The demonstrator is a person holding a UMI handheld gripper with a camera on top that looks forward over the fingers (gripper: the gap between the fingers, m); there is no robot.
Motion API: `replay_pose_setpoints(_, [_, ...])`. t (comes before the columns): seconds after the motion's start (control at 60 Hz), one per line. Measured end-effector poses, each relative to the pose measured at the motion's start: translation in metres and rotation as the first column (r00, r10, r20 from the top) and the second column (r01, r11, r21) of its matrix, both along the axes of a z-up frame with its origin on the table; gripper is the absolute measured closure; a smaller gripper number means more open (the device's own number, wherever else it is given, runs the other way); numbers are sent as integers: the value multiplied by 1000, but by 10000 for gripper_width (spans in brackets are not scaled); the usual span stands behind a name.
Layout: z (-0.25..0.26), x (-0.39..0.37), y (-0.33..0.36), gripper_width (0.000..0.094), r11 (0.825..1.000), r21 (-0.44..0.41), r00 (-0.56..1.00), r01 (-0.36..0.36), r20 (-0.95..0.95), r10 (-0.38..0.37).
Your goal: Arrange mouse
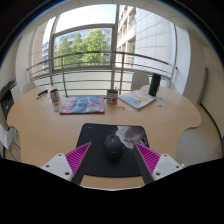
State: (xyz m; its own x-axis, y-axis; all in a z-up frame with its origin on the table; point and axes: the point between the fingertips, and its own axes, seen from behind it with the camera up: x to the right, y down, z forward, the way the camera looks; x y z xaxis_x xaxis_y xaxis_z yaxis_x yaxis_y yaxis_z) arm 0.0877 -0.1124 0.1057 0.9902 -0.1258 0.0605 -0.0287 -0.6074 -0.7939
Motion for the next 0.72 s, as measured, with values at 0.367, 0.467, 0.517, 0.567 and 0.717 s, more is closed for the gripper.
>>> replay_pose_setpoints(0.367, [67,-42,-133,92,998,49,998,49,36,-51])
replay_pose_setpoints(0.467, [77,-47,-154,91,997,60,998,52,44,-55])
replay_pose_setpoints(0.517, [78,-49,-158,92,997,65,997,52,44,-55])
replay_pose_setpoints(0.567, [82,-49,-165,92,996,66,997,51,56,-55])
replay_pose_setpoints(0.717, [83,-52,-174,91,998,47,997,36,71,-39])
